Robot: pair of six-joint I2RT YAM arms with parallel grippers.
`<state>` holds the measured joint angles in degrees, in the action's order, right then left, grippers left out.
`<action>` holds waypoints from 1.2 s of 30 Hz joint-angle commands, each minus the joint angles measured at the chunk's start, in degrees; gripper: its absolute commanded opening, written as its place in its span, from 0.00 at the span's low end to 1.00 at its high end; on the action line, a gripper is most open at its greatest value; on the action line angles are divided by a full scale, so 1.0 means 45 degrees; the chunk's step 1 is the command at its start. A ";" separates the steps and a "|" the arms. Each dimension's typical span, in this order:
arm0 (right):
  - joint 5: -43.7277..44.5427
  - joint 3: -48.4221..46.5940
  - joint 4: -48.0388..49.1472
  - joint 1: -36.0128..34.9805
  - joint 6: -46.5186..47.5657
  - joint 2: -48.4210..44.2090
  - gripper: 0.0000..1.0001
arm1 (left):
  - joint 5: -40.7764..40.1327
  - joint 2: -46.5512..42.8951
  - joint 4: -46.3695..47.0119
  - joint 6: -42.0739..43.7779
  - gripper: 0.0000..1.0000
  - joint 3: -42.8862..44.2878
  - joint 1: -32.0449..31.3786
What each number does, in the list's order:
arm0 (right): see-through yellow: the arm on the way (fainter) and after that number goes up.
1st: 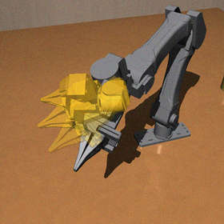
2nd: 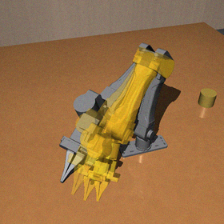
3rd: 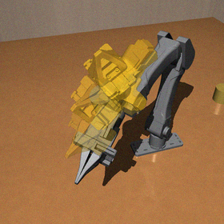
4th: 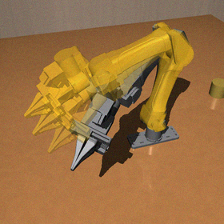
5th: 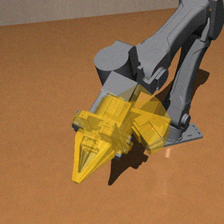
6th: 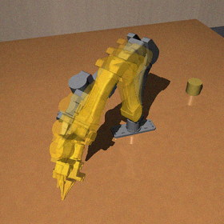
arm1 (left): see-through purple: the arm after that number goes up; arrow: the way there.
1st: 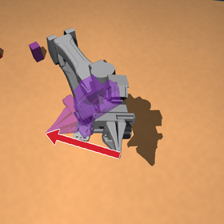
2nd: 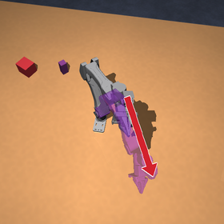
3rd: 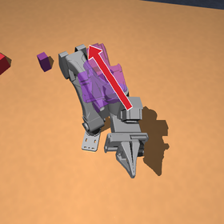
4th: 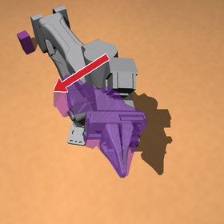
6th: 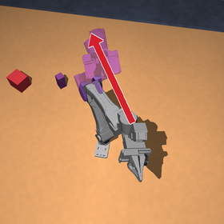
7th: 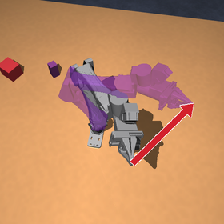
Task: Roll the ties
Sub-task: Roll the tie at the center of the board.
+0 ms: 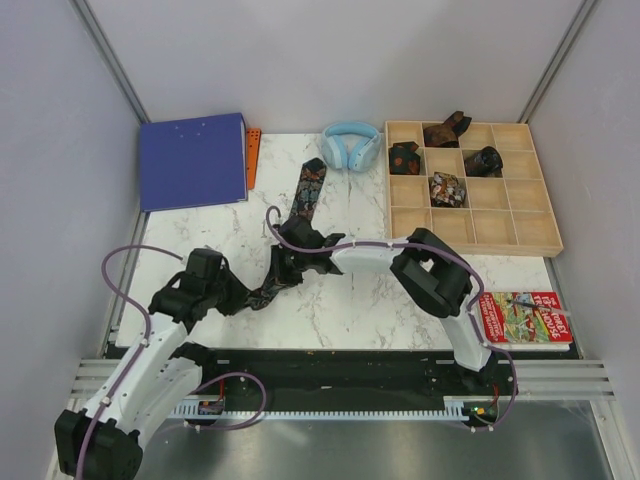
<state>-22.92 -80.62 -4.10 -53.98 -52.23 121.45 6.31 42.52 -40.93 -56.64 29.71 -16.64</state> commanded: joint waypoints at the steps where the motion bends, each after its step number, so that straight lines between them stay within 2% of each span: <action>1: 0.0540 -0.0503 -0.0144 -0.0681 -0.0269 -0.0562 0.11 | 0.0609 -0.0523 -0.1256 0.0302 0.13 0.0467 -0.0051; 10: 0.1381 -0.0620 -0.1100 -0.1228 0.0101 -0.0973 0.11 | 0.0084 -0.0661 -0.2975 0.0614 0.14 0.1268 -0.0071; 13: 0.2297 -0.0834 -0.1763 -0.1150 0.0530 -0.1187 0.11 | 0.0277 -0.0388 -0.2956 0.0673 0.14 0.1171 -0.0071; 15: 0.3623 -0.1399 -0.2855 -0.1091 0.1113 -0.1324 0.11 | 0.0356 -0.0309 -0.2917 0.0712 0.13 0.1151 -0.0071; 18: 0.4135 -0.1927 -0.3464 -0.1072 0.1546 -0.1461 0.11 | 0.0221 -0.0250 -0.3052 0.0829 0.13 0.1248 -0.0051; 36: 0.3296 -0.1225 -0.2488 -0.2673 0.0727 -0.0836 0.10 | -0.0229 0.0998 -0.2820 0.0946 0.14 0.1736 -0.0032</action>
<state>-7.55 -86.26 -17.12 -64.79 -47.68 117.84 6.33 45.54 -54.35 -54.35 34.48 -16.64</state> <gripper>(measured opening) 0.098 0.240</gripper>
